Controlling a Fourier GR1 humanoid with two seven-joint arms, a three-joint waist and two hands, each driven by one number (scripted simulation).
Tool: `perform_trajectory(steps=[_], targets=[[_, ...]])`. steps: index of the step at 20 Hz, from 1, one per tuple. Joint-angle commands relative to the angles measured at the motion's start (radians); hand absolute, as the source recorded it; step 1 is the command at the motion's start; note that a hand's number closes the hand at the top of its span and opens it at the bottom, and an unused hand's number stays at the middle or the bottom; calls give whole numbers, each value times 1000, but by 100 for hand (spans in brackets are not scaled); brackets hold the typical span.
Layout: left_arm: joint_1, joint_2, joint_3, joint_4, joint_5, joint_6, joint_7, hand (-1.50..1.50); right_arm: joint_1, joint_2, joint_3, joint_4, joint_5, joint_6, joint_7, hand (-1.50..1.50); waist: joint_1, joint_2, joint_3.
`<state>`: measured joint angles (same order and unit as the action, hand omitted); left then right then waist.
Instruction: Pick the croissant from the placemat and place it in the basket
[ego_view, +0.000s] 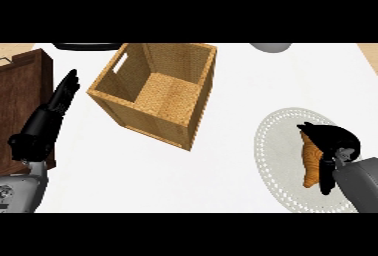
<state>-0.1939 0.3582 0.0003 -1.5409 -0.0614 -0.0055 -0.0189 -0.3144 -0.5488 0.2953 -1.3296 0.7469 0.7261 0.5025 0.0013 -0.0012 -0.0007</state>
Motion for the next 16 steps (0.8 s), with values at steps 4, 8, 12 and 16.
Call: perform_trajectory(steps=[4,8,12,16], targets=[[-8,-14,44,-9,-7,-40,8,0,11,74,-67,44,28,0,-16,150,0,1,1],[-45,-31,51,44,-21,-31,-7,0,52,32,-20,47,92,-55,-113,150,-4,2,1],[11,-26,50,-16,-20,-51,-10,0,0,35,-6,153,145,-127,-199,150,5,3,1],[0,-6,71,-51,-2,-83,39,0,-37,83,-13,135,192,-188,-171,150,5,2,1]])
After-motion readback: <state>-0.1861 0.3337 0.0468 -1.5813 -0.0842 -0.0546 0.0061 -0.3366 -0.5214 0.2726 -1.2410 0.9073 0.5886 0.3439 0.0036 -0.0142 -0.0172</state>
